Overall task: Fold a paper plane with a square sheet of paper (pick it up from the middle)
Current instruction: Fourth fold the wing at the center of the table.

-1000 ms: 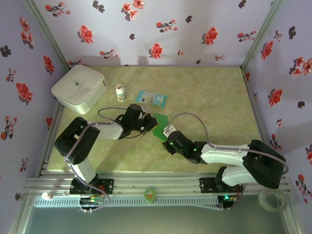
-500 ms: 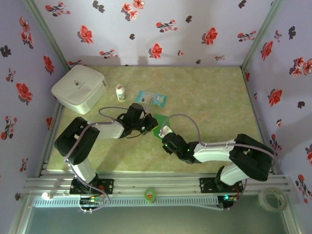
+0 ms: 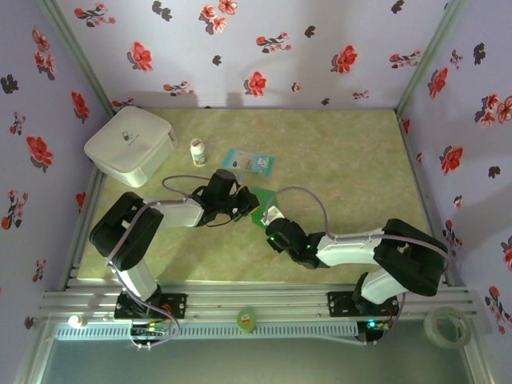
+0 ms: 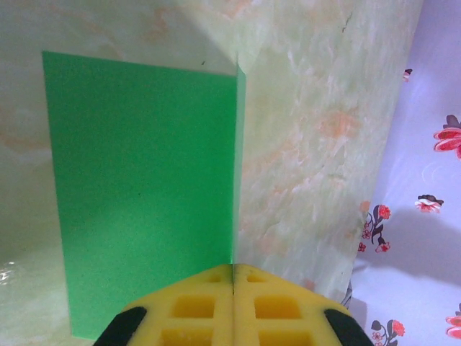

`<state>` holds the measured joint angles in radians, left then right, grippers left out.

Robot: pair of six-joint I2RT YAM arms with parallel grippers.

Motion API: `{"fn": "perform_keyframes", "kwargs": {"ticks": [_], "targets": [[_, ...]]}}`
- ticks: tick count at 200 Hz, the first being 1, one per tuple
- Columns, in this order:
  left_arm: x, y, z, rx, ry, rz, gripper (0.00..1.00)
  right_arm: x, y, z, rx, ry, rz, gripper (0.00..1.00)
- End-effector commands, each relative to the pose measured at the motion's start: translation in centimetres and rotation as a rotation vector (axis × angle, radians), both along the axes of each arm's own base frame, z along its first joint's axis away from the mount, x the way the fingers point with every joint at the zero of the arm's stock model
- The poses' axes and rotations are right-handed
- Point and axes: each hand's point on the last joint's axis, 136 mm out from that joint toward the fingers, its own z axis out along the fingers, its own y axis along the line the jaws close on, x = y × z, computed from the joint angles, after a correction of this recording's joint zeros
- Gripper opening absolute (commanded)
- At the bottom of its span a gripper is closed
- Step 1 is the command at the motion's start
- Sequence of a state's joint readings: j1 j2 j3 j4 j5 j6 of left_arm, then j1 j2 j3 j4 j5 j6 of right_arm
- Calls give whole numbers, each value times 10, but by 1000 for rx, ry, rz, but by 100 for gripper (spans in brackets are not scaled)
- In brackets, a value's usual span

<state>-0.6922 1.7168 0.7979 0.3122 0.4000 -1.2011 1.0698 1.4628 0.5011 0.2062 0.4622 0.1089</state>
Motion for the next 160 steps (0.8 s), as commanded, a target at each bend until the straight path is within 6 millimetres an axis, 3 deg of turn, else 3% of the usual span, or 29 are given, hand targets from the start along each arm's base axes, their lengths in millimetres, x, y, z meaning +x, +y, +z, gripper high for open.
{"fn": "perform_keyframes", "kwargs": {"ticks": [1,81,125,160], "targets": [[4,-5,17,-15,-43,-7,6,2,2,3,19,-14,-29,27],[7,-7,20,-23,-50,-5,7,3,4,3,36,-12,-30,12],[6,-4,25,-13,-70,-6,20,5,6,0,58,-3,-55,3],[7,16,36,67,-113,40,34,7,11,0,142,34,-64,0]]}}
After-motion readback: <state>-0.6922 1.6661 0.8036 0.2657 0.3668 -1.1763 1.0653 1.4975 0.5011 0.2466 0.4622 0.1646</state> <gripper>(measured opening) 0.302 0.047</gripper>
